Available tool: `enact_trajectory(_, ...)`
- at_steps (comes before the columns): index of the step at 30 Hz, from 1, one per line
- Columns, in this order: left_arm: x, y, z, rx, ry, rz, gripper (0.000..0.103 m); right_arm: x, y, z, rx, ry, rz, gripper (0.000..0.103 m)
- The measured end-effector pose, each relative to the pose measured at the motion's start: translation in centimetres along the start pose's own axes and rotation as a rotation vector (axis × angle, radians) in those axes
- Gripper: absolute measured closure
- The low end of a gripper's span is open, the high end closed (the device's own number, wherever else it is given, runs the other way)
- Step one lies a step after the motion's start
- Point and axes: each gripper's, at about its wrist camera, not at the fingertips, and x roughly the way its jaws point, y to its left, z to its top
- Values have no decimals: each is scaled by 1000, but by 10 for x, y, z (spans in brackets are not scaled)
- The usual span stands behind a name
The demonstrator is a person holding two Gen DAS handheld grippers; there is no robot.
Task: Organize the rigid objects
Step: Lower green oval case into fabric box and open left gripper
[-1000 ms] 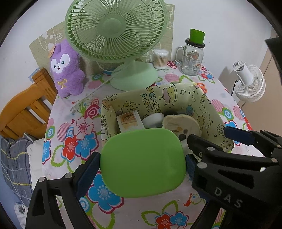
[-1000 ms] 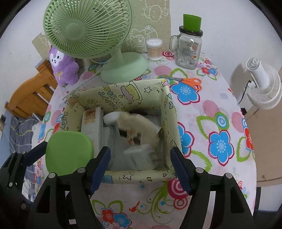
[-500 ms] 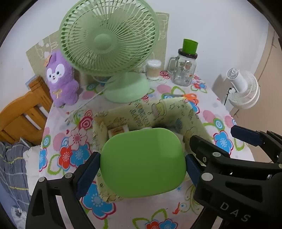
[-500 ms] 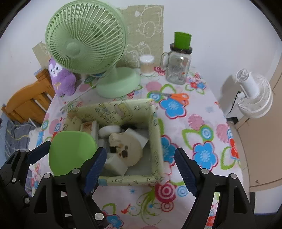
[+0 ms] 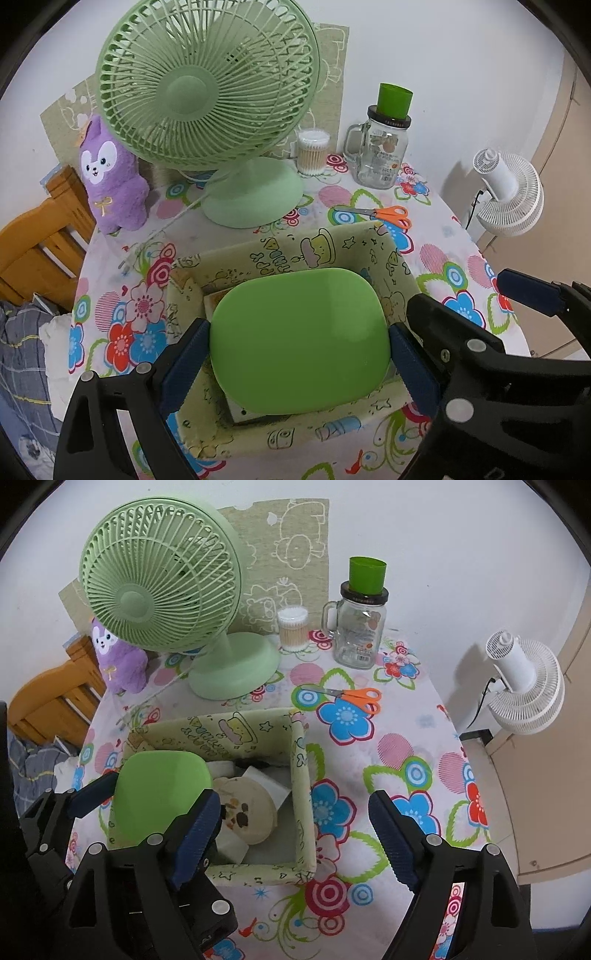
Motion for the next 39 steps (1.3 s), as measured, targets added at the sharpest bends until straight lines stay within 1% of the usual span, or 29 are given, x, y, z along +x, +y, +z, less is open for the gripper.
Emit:
enact_trajectory(10,22,-6,4,-15,30,-12,7,18,-6,6,-10,26,-1,18)
enact_trajectory(16,37,-5,5,-32,69,-9,7,31,-10,7,-18,55,-2,18)
enact_trajectory(26,51,-9,1,-32,106,-19,6,42,-17,2,-8,89,-11,18)
enact_trajectory(29,48,-11,-1,-17,95,-46,3,42,-17,0,-5,90,-7,18)
enact_trajectory(31,44,-14,-2,-3,85,-45,1,40,-18,-1,-1,90,-2,18)
enact_trajectory(39,20,-10,-9,-34,61,-42,1,19,-15,-7,-13,60,9,18)
